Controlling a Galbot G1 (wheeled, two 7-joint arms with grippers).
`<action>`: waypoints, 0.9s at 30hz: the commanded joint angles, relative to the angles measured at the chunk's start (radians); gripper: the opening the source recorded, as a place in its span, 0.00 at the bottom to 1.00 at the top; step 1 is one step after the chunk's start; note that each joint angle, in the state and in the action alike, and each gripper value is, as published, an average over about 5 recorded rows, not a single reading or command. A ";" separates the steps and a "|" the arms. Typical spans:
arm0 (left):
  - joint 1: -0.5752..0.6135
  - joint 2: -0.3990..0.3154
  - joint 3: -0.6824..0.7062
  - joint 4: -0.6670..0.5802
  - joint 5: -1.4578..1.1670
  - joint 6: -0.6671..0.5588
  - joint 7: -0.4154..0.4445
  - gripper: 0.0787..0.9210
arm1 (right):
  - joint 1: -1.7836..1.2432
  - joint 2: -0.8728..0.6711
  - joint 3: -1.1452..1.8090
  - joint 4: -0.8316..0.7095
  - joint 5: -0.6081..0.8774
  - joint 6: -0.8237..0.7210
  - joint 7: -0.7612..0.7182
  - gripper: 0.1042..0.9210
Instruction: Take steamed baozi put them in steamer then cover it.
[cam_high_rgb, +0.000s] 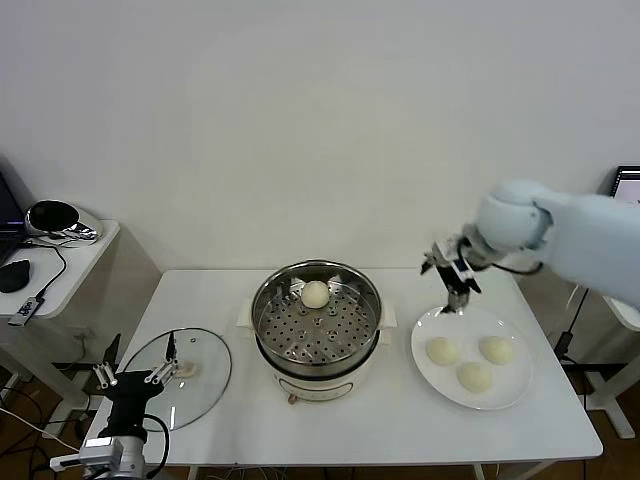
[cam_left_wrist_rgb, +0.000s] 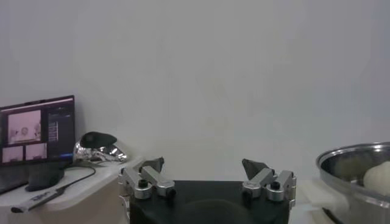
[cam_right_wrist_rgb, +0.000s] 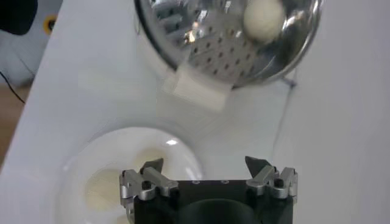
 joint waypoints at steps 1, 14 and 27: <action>0.000 -0.001 -0.011 0.008 0.003 0.002 -0.001 0.88 | -0.377 -0.104 0.245 -0.062 -0.158 -0.025 0.007 0.88; 0.005 -0.013 -0.014 0.006 0.009 0.003 -0.002 0.88 | -0.584 -0.002 0.412 -0.233 -0.258 0.029 0.048 0.88; 0.014 -0.017 -0.015 0.001 0.009 -0.001 -0.003 0.88 | -0.631 0.108 0.456 -0.326 -0.290 0.052 0.063 0.88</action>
